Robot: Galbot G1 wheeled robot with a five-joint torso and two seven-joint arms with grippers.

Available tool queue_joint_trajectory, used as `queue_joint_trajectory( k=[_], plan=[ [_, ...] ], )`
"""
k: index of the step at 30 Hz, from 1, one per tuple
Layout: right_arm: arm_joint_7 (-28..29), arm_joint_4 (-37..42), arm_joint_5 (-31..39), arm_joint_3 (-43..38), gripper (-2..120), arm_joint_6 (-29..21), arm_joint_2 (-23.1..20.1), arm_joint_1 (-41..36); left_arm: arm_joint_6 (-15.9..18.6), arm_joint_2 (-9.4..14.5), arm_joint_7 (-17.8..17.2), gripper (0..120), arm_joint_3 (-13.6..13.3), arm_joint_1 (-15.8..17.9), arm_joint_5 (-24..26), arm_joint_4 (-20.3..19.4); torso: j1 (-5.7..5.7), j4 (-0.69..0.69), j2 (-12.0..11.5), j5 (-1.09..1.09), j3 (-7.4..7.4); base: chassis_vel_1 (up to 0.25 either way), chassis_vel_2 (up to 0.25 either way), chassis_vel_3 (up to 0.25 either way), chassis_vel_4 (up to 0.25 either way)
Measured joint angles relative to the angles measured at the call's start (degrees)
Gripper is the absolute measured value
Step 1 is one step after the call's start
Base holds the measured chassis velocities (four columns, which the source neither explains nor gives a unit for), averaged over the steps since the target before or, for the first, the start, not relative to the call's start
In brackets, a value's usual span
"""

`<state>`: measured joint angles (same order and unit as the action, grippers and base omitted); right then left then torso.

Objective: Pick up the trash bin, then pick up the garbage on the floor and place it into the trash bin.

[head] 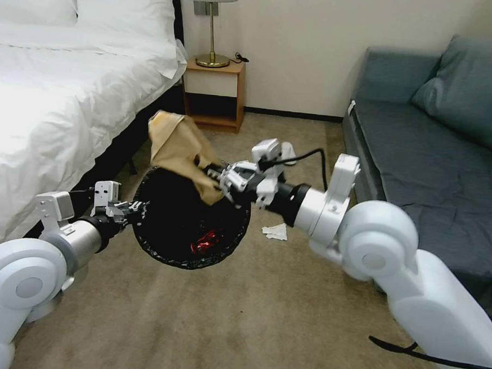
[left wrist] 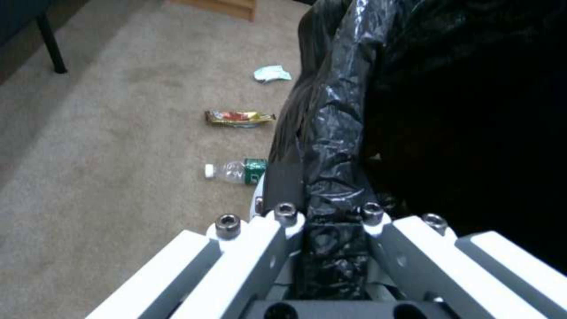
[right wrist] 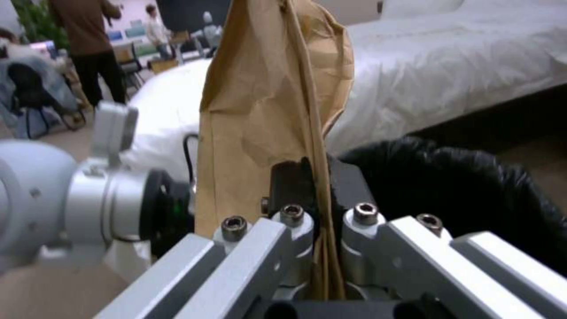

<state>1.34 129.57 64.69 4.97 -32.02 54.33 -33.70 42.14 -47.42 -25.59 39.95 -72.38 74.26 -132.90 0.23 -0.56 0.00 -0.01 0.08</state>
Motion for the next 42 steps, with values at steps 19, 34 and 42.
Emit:
queue_joint_trajectory(
  k=[19, 34, 42],
  plan=[
    [0.3, -0.9, -4.0, 2.2, 64, -0.4, 1.7, 0.5, 0.0, 0.2, 0.1, 2, 0.1, -1.1, 1.8, -0.2, 0.0, 0.0, 0.0, 0.0, 0.0, 0.0, 0.0, 0.0, 0.0],
    [0.5, -1.3, -4.5, 0.9, 109, -0.4, 1.8, 0.6, 0.0, 0.2, 0.0, 2, 0.0, -1.1, 1.6, -0.4, 0.0, 0.0, 0.0, 0.0, 0.0, 0.0, 0.0, 0.0, 0.0],
    [0.6, -1.2, -4.1, -0.6, 114, 0.1, 1.8, 0.9, 0.0, 0.2, 0.0, 2, -0.1, -1.0, 1.6, -0.5, 0.0, 0.0, 0.0, 0.0, 0.0, 0.0, 0.0, 0.0, 0.0]
  ],
)
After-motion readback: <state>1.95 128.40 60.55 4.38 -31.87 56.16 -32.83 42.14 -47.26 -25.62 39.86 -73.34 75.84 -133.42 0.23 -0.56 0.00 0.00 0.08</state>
